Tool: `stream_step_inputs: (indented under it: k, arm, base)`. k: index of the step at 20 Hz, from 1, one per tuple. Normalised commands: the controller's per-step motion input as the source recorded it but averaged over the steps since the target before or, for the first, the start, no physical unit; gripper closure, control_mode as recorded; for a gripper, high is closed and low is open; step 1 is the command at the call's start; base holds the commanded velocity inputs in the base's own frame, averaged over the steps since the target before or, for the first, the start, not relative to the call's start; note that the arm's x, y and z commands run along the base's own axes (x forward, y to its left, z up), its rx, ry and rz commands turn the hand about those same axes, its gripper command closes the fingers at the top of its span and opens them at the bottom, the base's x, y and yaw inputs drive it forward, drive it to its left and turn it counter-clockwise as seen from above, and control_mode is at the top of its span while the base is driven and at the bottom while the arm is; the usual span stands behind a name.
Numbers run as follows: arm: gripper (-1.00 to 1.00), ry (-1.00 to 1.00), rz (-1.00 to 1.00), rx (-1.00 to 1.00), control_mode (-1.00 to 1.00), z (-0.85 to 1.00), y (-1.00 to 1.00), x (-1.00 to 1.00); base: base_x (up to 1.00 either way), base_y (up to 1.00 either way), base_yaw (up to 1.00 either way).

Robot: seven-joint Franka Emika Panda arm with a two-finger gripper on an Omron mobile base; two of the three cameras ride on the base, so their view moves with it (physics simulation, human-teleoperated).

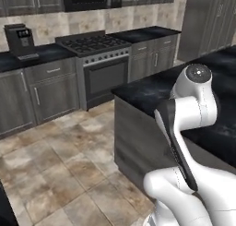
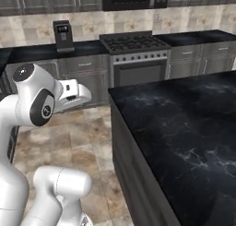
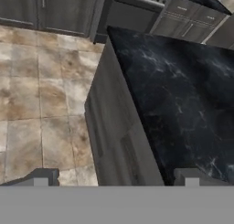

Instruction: Pick the bar and boxed food from the counter and place them in the cabinets closest to them.

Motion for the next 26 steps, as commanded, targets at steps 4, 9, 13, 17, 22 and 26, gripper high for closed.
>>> stream_step_inputs:
  k: [4, 9, 13, 17, 22, 26]
  arm:
    - [-1.0, 0.0, 0.0, 0.0, 1.0, 0.0, 0.0, 0.0]
    - [-1.0, 0.0, 0.0, 0.0, 1.0, 0.0, 0.0, 0.0]
    - [-1.0, 0.0, 0.0, 0.0, 1.0, 0.0, 0.0, 0.0]
    - [-1.0, 0.0, 0.0, 0.0, 1.0, 0.0, 0.0, 0.0]
    - [-1.0, 0.0, 0.0, 0.0, 1.0, 0.0, 0.0, 0.0]
    - [-1.0, 0.0, 0.0, 0.0, 1.0, 0.0, 0.0, 0.0]
  base:
    - [0.0, -0.02, -0.31]
    - [0.0, 0.0, -0.33]
    - [0.0, -0.03, -0.34]
    - [0.0, -0.06, -0.34]
    - [0.0, -0.11, -0.33]
    - [0.0, -0.15, -0.34]
